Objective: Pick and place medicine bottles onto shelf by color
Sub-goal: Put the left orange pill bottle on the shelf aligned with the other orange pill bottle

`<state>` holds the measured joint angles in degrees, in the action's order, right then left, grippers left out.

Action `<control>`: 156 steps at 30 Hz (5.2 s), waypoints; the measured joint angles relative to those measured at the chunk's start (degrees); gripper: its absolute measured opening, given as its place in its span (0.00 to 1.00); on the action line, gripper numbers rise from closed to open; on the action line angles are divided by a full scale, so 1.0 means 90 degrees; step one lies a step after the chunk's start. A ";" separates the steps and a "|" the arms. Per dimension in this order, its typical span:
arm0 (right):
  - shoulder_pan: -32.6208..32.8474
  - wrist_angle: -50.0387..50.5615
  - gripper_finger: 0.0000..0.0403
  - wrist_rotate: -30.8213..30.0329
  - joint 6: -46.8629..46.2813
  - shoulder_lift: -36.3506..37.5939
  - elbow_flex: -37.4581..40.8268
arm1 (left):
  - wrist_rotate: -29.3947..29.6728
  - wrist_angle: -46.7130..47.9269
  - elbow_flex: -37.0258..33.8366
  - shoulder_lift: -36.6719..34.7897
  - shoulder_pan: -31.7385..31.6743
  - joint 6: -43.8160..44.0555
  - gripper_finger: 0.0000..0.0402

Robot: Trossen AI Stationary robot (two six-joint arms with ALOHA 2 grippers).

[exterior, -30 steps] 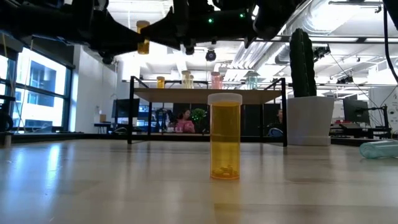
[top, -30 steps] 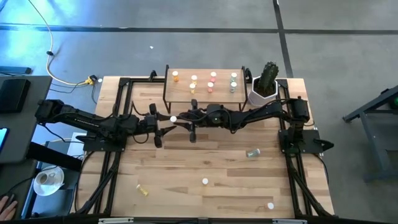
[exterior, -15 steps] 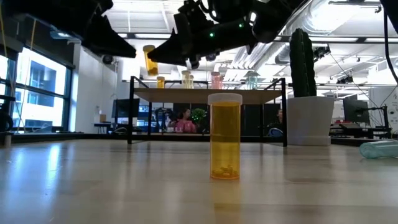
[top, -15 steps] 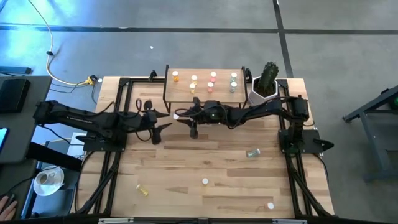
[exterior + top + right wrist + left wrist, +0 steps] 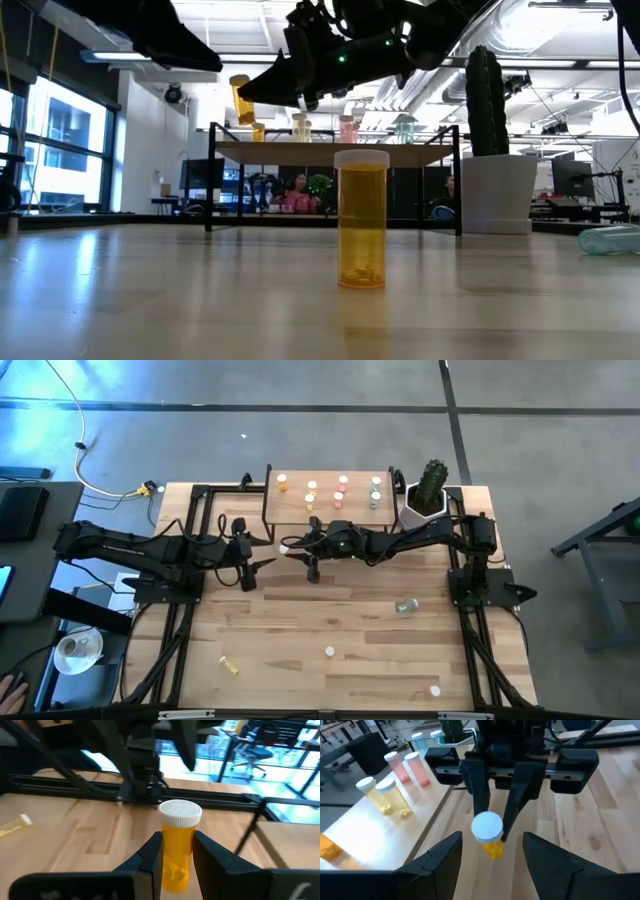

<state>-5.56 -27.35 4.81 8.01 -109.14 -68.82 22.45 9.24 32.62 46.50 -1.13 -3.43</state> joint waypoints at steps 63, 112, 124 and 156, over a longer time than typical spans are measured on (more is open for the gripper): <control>0.0039 0.0058 0.19 0.0288 0.0128 0.0000 0.0015 | -0.1565 -0.0924 -0.0002 0.1127 -0.0962 0.0409 0.29; -0.0688 0.1895 0.55 -0.0207 0.0498 0.1599 0.0000 | -0.2018 0.0738 0.1935 0.1266 -0.3384 -0.0643 0.29; -0.1303 0.2559 0.55 -0.0917 0.0334 0.2314 0.0000 | -0.3037 0.0860 0.2505 0.2423 -0.4652 -0.0758 0.29; -0.1433 0.3016 0.55 -0.0920 0.0274 0.2307 0.0000 | -0.3045 0.1119 0.2560 0.3151 -0.4801 -0.0354 0.29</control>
<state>-18.46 -0.21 -3.46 10.48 -88.38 -68.82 -4.95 19.31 55.66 74.86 -44.34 -6.61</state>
